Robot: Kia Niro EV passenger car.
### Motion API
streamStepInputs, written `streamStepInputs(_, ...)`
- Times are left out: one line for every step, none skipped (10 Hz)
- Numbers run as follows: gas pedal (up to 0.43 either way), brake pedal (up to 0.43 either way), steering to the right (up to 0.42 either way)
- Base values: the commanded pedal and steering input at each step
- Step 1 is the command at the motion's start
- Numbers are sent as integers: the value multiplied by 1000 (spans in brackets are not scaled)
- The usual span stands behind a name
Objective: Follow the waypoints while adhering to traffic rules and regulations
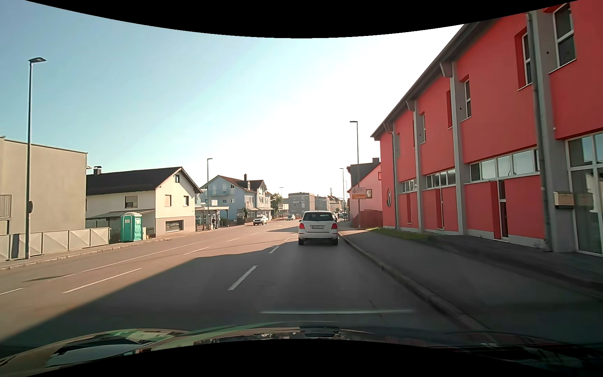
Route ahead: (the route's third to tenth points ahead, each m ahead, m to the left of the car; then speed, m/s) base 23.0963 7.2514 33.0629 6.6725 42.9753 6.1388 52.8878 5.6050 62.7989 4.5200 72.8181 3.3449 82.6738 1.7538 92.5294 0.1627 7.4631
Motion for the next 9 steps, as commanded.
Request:
streamStepInputs(138, 0, 3)
streamStepInputs(138, 0, 4)
streamStepInputs(138, 0, 5)
streamStepInputs(138, 0, 6)
streamStepInputs(130, 0, 5)
streamStepInputs(130, 0, 5)
streamStepInputs(130, 0, 5)
streamStepInputs(130, 0, 5)
streamStepInputs(130, 0, 5)
